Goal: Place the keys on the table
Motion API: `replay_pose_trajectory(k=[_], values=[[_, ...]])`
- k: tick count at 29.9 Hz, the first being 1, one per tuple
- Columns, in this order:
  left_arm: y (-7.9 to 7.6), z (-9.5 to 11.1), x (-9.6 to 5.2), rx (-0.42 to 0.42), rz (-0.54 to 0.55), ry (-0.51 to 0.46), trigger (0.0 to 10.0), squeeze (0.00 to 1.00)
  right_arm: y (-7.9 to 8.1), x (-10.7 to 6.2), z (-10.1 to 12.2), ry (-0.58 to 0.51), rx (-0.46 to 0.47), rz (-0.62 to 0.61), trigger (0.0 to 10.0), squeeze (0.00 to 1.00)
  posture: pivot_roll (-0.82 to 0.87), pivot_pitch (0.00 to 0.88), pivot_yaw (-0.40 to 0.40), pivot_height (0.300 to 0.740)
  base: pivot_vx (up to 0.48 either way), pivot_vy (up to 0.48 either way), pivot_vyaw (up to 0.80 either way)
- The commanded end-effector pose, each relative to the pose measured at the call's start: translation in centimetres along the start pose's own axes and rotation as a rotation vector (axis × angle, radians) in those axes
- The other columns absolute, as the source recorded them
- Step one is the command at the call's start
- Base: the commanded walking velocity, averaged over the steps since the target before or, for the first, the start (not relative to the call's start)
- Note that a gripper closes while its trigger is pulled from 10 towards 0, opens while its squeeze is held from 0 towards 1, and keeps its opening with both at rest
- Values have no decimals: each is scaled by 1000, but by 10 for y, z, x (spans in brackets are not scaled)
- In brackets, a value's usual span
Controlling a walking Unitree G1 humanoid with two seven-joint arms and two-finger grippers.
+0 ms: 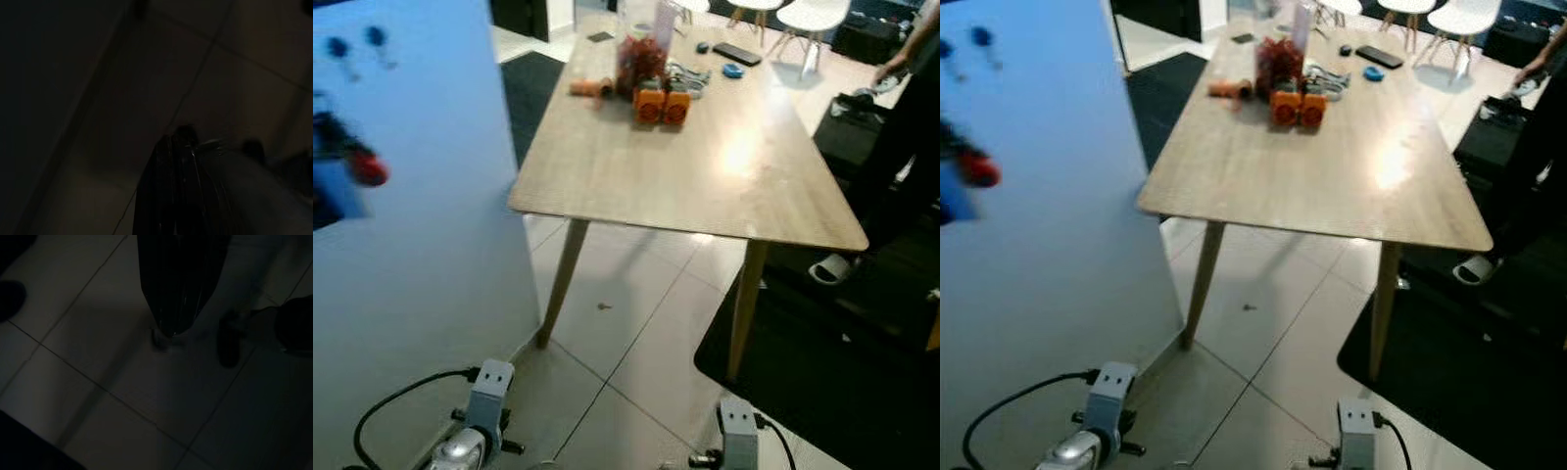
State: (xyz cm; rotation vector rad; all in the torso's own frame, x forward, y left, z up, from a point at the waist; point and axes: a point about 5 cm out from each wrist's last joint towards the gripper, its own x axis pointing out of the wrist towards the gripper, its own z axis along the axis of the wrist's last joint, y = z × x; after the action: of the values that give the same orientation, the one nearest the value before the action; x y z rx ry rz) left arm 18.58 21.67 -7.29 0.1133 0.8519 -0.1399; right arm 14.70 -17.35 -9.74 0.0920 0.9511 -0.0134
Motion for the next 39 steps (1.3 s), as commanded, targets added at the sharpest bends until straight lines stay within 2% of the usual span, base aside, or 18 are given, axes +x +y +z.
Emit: replay_pose_trajectory(k=[1, 20, 27, 33, 39], values=[[2, -4, -2, -16, 10, 8, 10000, 0, -3, -1, -4, 12, 3, -11, 10000, 0, 113, 36, -34, 740, 0, 0, 0], [3, -6, -3, -20, 3, 4, 10000, 0, -1, -1, -5, 19, 2, -8, 10000, 0, 122, 39, -32, 740, 0, 0, 0], [5, -7, -4, -52, 32, -2, 10000, 0, 0, -1, -5, 21, 0, -6, 10000, 0, 123, 39, -35, 740, 0, 0, 0], [5, -8, -4, -38, 33, 4, 10000, 0, -1, -1, -5, 23, -3, -6, 10000, 0, 121, 38, -36, 740, 0, -471, 0], [6, -11, -4, -87, 50, 10, 10000, 0, -2, -1, -4, 24, -4, -8, 10000, 0, 119, 40, -40, 740, 0, -160, 0]])
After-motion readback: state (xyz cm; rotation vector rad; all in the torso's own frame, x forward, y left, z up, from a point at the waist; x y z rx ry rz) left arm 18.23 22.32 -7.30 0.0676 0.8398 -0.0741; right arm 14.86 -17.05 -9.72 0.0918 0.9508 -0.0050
